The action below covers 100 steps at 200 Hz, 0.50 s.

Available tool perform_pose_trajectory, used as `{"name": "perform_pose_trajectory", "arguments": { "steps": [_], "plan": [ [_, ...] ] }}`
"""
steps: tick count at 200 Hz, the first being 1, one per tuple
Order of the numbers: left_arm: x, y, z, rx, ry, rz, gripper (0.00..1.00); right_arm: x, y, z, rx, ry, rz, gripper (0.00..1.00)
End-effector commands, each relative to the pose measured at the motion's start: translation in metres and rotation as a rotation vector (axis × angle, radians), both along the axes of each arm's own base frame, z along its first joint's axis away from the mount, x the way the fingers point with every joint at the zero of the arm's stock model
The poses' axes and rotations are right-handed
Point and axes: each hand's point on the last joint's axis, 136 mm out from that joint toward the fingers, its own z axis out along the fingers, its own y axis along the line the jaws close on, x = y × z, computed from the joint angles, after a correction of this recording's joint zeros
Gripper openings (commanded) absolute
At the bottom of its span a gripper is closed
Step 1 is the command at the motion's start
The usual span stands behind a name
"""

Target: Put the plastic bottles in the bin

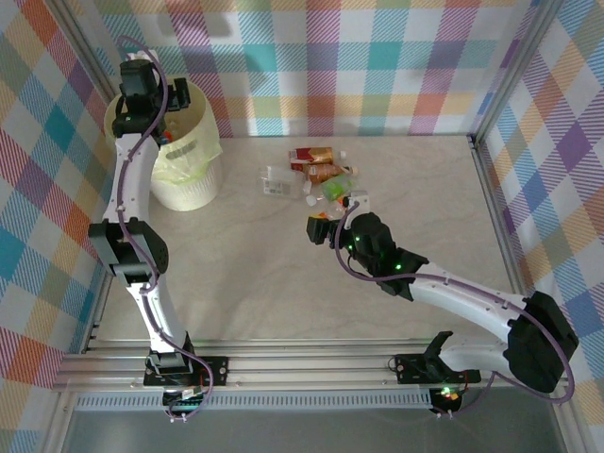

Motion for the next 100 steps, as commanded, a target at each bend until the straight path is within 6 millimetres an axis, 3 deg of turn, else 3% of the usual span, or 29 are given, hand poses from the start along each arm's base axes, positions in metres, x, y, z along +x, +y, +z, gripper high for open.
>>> {"name": "perform_pose_trajectory", "arguments": {
  "steps": [1,100],
  "plan": [
    [-0.014,0.0,0.023,-0.058,-0.032,-0.013,1.0,0.003,-0.01,0.011,0.045,-0.03,-0.052,1.0],
    [-0.037,-0.03,0.031,-0.342,-0.063,-0.07,1.0,0.002,-0.012,0.005,0.014,0.003,-0.061,1.0]
  ]
}}
